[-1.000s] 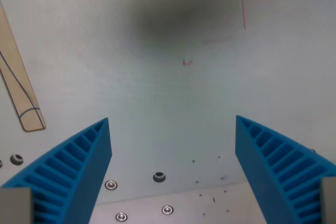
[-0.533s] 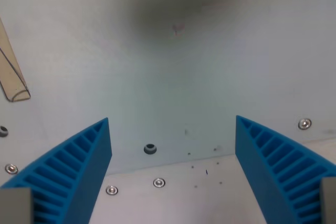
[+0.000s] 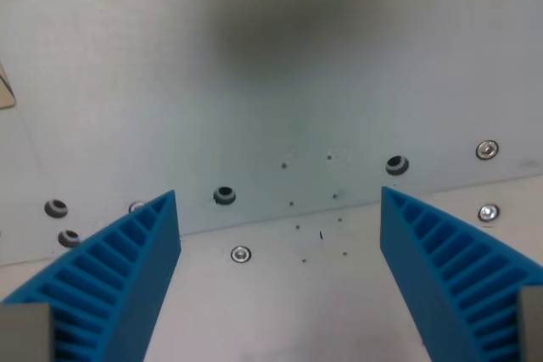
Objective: Move in base negative x
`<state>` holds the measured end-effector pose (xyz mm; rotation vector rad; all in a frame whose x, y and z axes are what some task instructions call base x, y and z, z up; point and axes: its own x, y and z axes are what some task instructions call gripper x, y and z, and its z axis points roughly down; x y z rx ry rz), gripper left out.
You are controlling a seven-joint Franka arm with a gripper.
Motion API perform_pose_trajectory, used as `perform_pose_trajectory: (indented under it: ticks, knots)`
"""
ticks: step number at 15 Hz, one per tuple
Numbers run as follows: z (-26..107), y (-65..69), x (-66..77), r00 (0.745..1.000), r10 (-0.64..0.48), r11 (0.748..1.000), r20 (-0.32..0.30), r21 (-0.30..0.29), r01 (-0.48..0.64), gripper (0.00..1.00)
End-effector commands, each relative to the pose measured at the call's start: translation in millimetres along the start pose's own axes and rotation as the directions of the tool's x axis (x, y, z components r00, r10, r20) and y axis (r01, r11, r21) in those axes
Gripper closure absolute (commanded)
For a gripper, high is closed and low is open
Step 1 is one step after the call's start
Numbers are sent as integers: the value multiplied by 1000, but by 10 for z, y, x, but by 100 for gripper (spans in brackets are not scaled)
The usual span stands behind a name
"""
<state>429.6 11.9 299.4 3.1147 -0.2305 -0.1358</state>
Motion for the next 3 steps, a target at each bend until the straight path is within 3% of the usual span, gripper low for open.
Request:
perform_pose_trajectory:
  ticks: [1, 3]
  knots:
    - [-14, 107, -250, 996, -5, 1000, -84, 17, 6, 0]
    - [13, 136, -348, 996, -5, 1000, -84, 17, 6, 0]
